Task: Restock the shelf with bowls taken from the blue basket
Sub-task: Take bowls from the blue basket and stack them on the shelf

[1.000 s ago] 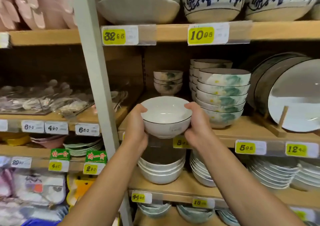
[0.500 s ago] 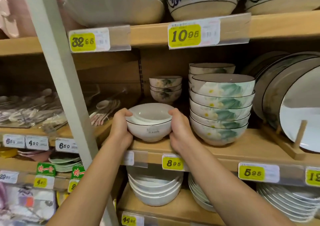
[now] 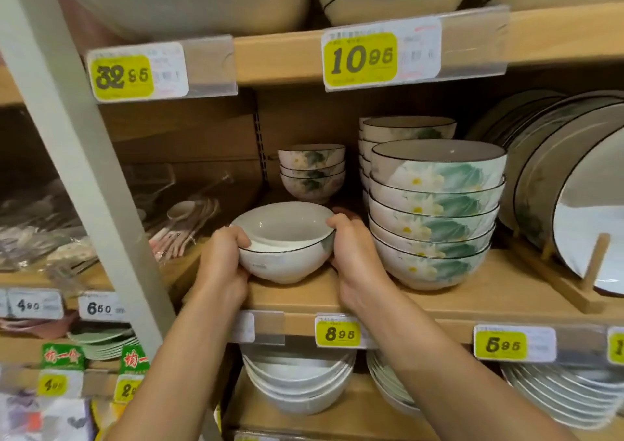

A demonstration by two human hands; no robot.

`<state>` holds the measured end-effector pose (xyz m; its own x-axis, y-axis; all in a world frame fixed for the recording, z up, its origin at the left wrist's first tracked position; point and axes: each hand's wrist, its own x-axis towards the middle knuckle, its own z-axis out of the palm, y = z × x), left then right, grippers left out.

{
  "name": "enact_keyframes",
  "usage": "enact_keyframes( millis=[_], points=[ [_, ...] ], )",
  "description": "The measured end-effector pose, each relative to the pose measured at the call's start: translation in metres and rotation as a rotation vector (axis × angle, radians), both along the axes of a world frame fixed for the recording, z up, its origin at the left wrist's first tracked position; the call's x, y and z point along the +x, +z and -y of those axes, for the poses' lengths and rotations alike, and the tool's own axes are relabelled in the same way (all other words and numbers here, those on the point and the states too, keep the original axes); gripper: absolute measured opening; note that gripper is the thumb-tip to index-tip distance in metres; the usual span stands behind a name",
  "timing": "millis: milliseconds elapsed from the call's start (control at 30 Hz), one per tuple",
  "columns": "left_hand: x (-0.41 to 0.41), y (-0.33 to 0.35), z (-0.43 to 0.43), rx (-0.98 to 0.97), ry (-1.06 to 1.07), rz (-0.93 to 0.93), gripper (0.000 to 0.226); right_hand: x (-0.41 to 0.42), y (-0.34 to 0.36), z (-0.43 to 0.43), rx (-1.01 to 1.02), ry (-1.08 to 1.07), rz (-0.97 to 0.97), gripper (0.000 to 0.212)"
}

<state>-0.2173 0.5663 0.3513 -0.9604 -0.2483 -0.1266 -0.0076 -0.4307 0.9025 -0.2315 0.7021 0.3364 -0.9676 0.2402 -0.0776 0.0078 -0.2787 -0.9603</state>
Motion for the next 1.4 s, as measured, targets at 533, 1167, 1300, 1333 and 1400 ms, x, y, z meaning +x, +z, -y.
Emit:
enact_keyframes(
  millis=[533,1167,1300,1333,1400],
  points=[
    [0.006,-0.004,0.002,-0.003,-0.05,-0.006,0.064,-0.013,0.013,0.0,-0.041,-0.014,0.053,0.03],
    [-0.014,-0.012,0.01,-0.002,-0.033,-0.052,0.057,-0.016,0.028,0.0,-0.115,-0.038,0.018,0.017],
    [0.005,-0.025,-0.015,-0.155,0.095,-0.142,0.088,-0.023,0.024,0.007,-0.095,-0.053,0.028,0.031],
    [0.002,-0.024,-0.017,-0.166,0.127,-0.134,0.087,-0.022,0.022,0.007,-0.108,-0.049,0.03,0.03],
    [-0.008,-0.017,-0.013,-0.115,0.117,-0.082,0.081,-0.02,0.017,0.005,-0.113,-0.048,0.031,0.025]
  ],
)
